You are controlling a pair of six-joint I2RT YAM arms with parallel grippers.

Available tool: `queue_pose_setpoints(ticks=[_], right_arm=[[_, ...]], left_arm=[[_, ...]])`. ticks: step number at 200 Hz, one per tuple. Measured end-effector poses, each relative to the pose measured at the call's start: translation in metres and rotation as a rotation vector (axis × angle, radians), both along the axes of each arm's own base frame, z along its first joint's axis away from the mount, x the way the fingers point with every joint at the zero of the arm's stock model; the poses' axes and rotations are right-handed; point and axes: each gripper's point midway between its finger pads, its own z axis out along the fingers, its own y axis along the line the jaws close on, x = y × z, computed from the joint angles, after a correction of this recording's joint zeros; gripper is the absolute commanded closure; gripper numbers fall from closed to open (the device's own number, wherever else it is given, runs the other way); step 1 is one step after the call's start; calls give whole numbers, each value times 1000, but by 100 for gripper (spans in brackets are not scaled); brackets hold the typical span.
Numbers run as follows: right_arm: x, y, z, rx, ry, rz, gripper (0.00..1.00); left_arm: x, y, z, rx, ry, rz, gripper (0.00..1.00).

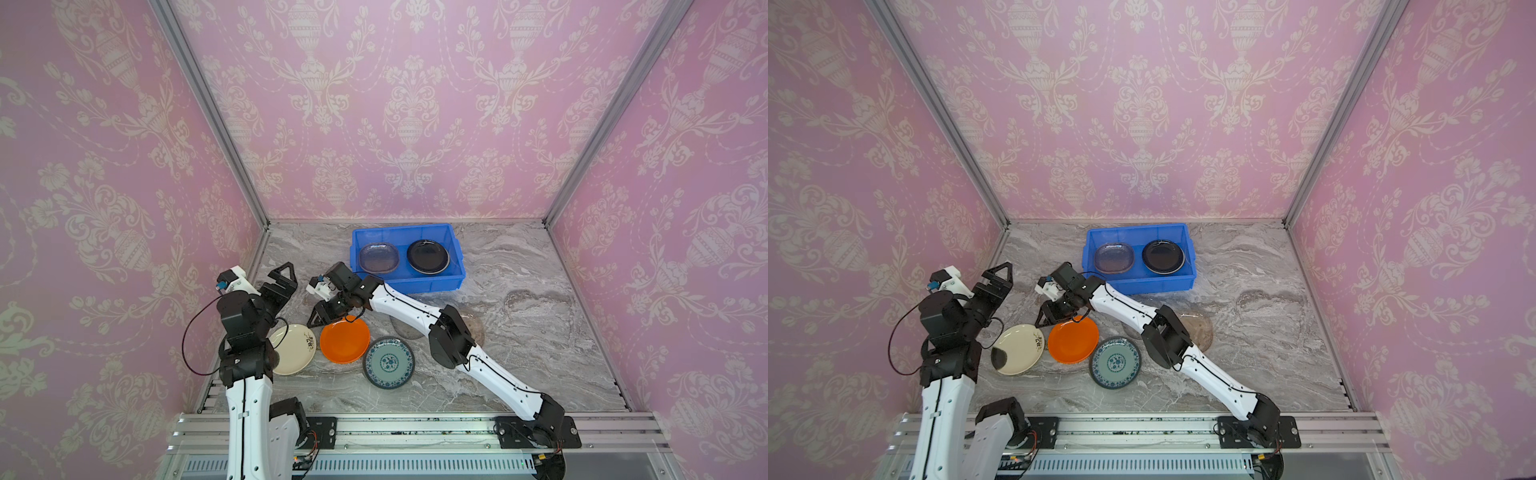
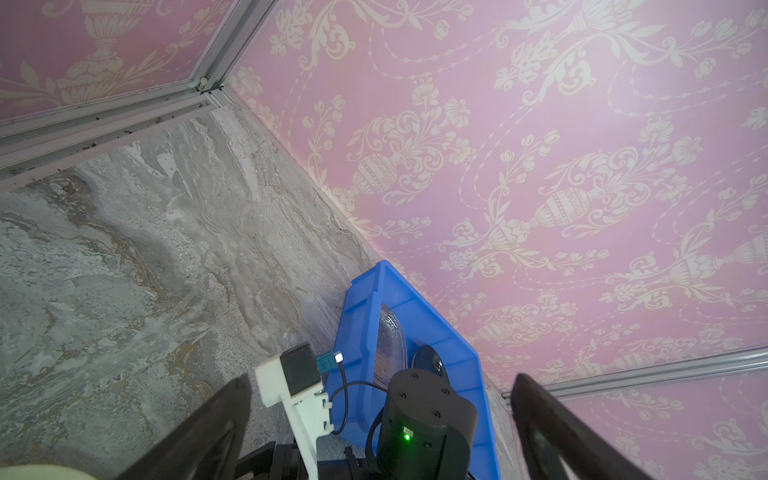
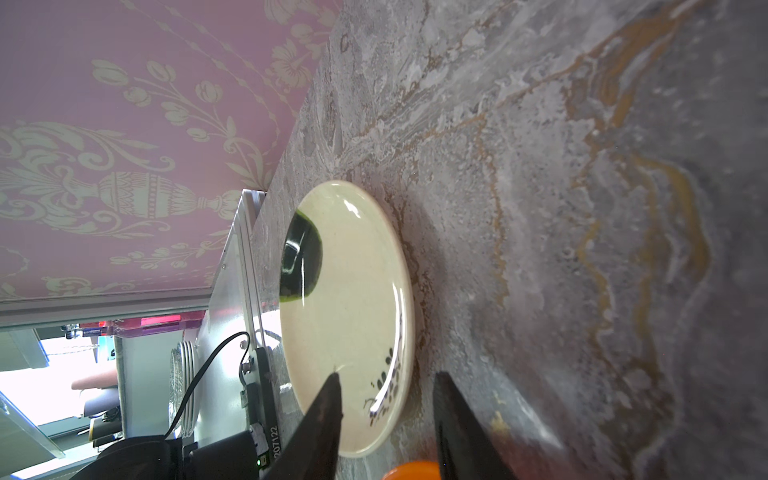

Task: Place the plates into the plastic bin on the countertop
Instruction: 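Close the right gripper on the cream plate's rim and tilt it upright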

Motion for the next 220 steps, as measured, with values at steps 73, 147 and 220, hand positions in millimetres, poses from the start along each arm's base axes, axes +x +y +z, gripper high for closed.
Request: queue_pose_setpoints(ticks=[73, 147, 220], right_arm=[[-11, 7, -16, -16, 51, -5, 63], [-16, 10, -18, -22, 74, -14, 67], [-16, 10, -30, -48, 123, -44, 87]], left_arm=[[-4, -2, -6, 29, 21, -9, 1], [-6, -3, -14, 41, 47, -11, 1], [-6, 1, -15, 62, 52, 4, 1]])
